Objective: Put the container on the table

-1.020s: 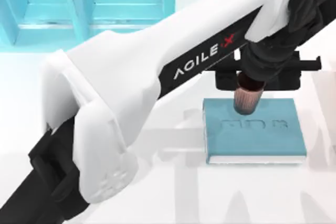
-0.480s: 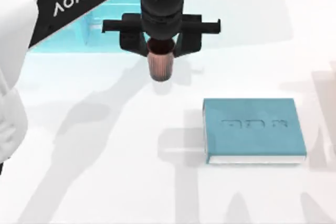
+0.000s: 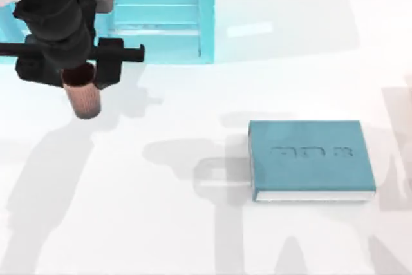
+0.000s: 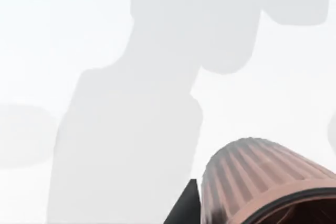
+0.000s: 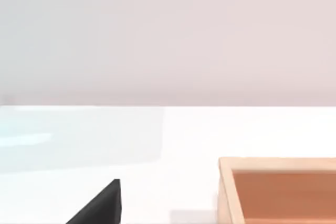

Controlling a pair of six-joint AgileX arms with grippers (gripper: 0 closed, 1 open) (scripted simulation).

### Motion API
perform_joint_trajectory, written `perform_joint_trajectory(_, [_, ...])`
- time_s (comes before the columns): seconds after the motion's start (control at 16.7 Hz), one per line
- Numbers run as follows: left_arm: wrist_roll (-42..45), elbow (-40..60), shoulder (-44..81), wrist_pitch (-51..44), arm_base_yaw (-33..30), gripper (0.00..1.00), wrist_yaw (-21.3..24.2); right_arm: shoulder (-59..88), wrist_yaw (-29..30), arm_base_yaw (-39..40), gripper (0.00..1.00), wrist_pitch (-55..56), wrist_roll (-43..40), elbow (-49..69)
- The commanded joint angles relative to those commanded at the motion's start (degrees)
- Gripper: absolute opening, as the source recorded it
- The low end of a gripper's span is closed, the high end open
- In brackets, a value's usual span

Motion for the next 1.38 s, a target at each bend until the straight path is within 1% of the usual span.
perform_joint_trajectory(0.18, [2.1, -3.5, -3.2, 3.2, 3.4, 0.00, 1.1, 0.0, 0.0, 0.0, 1.00, 0.0, 0.0, 0.0])
perform_joint_trajectory(0.48, [2.2, -3.6, -2.9, 3.3, 3.2, 0.00, 0.9, 0.0, 0.0, 0.0, 1.00, 0.0, 0.0, 0.0])
perform_joint_trajectory(0.6, [2.5, -5.0, -2.3, 5.4, 3.2, 0.00, 0.9, 0.0, 0.0, 0.0, 1.00, 0.0, 0.0, 0.0])
perform_joint_trajectory(0.96, [2.9, -11.8, 1.5, 16.2, 4.1, 0.00, 1.3, 0.0, 0.0, 0.0, 1.00, 0.0, 0.0, 0.0])
perform_joint_trajectory(1.26, [2.9, -12.2, 1.7, 16.9, 4.2, 0.00, 1.3, 0.0, 0.0, 0.0, 1.00, 0.0, 0.0, 0.0])
perform_joint_trajectory(1.38, [2.9, -12.2, 1.7, 16.9, 4.2, 0.15, 1.3, 0.0, 0.0, 0.0, 1.00, 0.0, 0.0, 0.0])
